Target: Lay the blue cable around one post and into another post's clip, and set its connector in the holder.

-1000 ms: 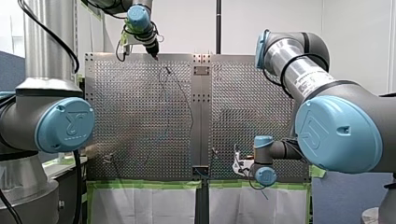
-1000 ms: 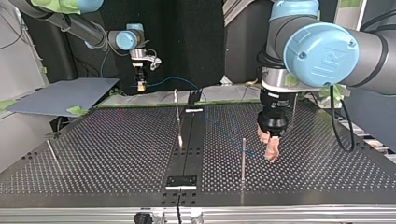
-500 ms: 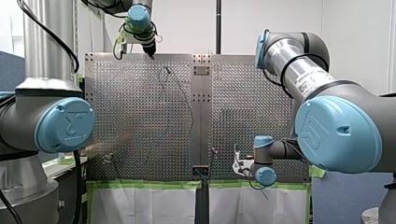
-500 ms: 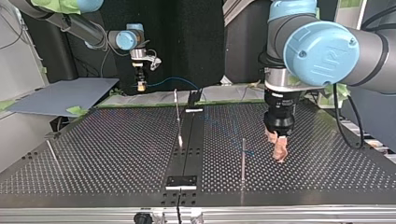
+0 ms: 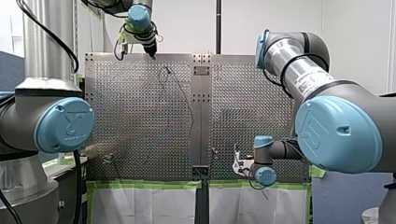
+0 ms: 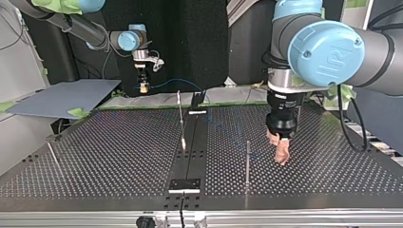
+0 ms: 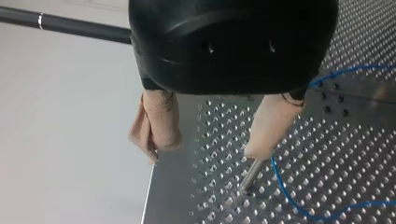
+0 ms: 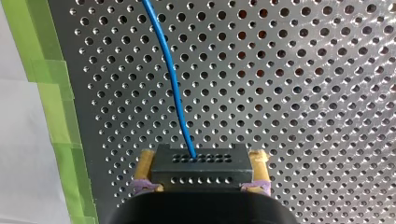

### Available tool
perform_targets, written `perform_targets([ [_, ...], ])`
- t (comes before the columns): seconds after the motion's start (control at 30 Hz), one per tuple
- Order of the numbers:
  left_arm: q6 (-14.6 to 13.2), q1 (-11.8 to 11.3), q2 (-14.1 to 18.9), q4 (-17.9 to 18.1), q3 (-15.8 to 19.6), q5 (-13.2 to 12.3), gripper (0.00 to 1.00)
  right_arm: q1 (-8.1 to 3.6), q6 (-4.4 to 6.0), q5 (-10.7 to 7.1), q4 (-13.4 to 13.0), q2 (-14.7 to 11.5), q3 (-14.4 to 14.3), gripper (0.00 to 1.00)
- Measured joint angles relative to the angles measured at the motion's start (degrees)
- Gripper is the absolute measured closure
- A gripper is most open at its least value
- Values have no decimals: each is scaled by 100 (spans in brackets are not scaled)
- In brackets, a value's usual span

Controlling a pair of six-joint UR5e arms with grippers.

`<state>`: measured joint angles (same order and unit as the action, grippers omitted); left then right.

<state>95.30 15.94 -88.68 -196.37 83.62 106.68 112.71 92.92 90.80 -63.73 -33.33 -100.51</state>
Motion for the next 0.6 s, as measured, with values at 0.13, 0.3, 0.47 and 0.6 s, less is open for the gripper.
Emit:
perform_targets([
  [0.13,7,8,-1,-5,2,-40,0,-1,0,0,0,0,0,100],
  [0.3,-2,30,3,3,60,-83,0,-2,0,-4,1,1,0,100],
  [0.47,-41,58,13,68,251,-235,0,-1,-19,-1,10,-1,0,100],
  [0.6,-15,138,32,165,434,-363,0,-1,-54,3,33,-3,0,100],
])
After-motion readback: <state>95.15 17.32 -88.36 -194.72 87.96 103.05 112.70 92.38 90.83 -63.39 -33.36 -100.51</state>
